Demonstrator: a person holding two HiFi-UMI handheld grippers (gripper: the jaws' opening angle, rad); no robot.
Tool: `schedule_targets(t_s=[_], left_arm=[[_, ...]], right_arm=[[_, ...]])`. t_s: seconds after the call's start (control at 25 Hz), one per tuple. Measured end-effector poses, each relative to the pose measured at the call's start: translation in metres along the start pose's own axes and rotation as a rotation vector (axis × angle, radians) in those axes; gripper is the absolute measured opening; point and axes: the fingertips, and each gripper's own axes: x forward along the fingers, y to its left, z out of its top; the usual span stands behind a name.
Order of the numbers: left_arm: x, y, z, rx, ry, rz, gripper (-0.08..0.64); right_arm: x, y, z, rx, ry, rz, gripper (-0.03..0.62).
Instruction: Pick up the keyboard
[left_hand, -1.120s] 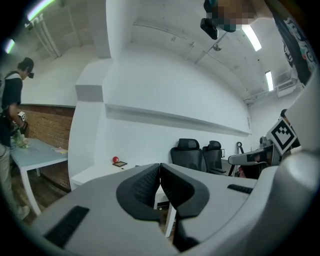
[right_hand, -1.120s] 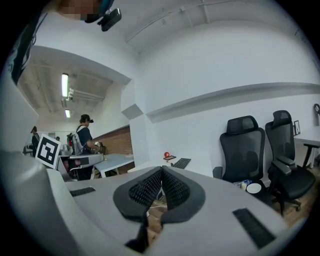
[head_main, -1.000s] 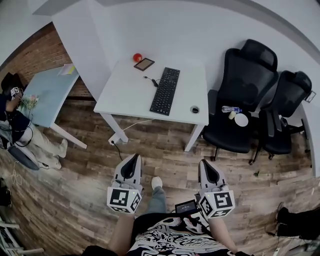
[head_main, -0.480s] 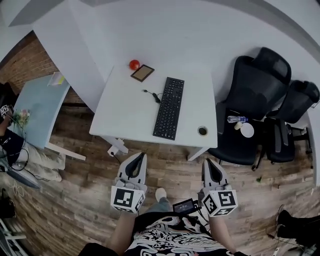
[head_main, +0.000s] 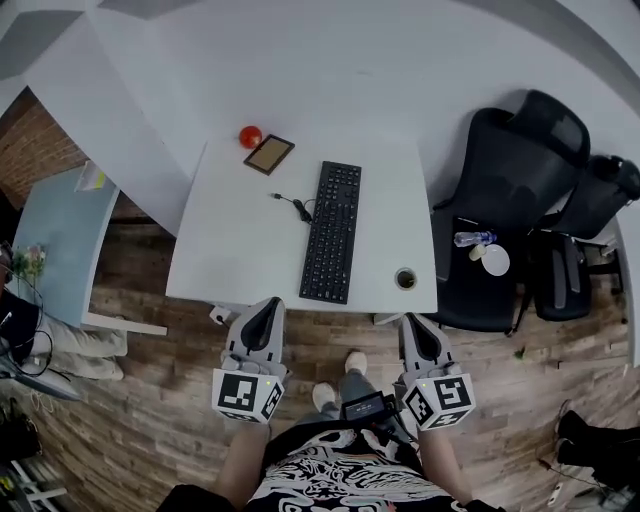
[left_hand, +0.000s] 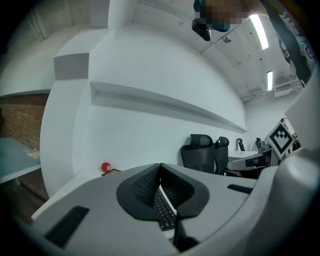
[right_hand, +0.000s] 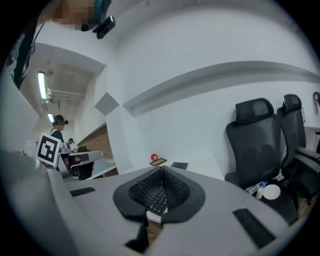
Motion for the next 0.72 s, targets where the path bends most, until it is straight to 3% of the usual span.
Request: schedule_targets(t_s=[0.08, 0.24, 0.4, 0.72], left_arm=[[0.02, 0.005, 0.004, 0.011, -0.008, 0.002, 0.017], [0.057, 0.013, 0.004, 0.015, 0.002, 0.009, 0.017], [0.095, 0.02, 0.017, 0.048, -0.002, 0.019, 0.017], [0.14, 0.036, 0.014, 0.082, 0.036, 0.057, 0.017]], right_arm=[[0.02, -0.013, 0.001, -0.012, 0.017, 0.004, 0.029], [0.054, -0.028, 0.011, -0.136, 0.029, -0.002, 0.029], [0.089, -0.035, 0.021, -0.203, 0.061, 0.046, 0.029], [0.129, -0.061, 0.025, -0.106, 0.076, 0.048, 0.029]])
